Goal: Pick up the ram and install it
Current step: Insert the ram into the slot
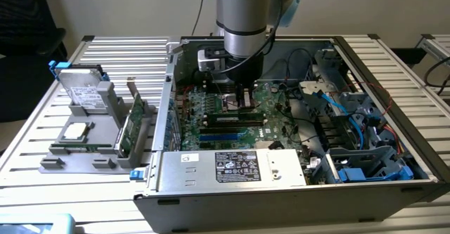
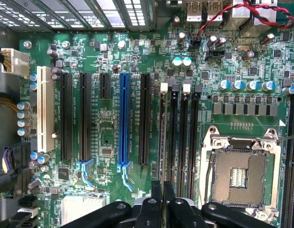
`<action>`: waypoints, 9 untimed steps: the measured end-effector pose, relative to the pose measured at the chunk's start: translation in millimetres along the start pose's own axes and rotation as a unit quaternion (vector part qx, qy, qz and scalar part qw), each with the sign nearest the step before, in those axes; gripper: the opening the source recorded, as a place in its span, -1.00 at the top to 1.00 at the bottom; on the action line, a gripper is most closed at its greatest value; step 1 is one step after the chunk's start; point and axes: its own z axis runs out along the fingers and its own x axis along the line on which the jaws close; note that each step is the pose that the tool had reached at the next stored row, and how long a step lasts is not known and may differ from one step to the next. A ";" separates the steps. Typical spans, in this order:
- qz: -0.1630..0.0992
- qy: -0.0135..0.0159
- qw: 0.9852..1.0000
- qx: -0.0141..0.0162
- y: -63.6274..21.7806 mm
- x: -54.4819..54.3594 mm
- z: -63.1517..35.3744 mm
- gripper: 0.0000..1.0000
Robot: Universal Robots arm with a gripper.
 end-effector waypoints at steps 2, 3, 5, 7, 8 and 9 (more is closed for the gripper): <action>-0.001 0.000 1.000 0.000 0.0 0.0 0.1 0.73; -0.001 0.000 1.000 0.000 0.0 0.0 0.1 0.73; -0.001 0.000 1.000 0.000 0.0 -0.1 0.1 0.73; -0.001 0.000 1.000 0.000 0.0 -0.1 0.2 0.73; -0.001 0.000 1.000 0.000 0.0 -0.1 0.3 0.73; -0.001 0.000 1.000 0.000 0.0 -0.1 0.7 0.73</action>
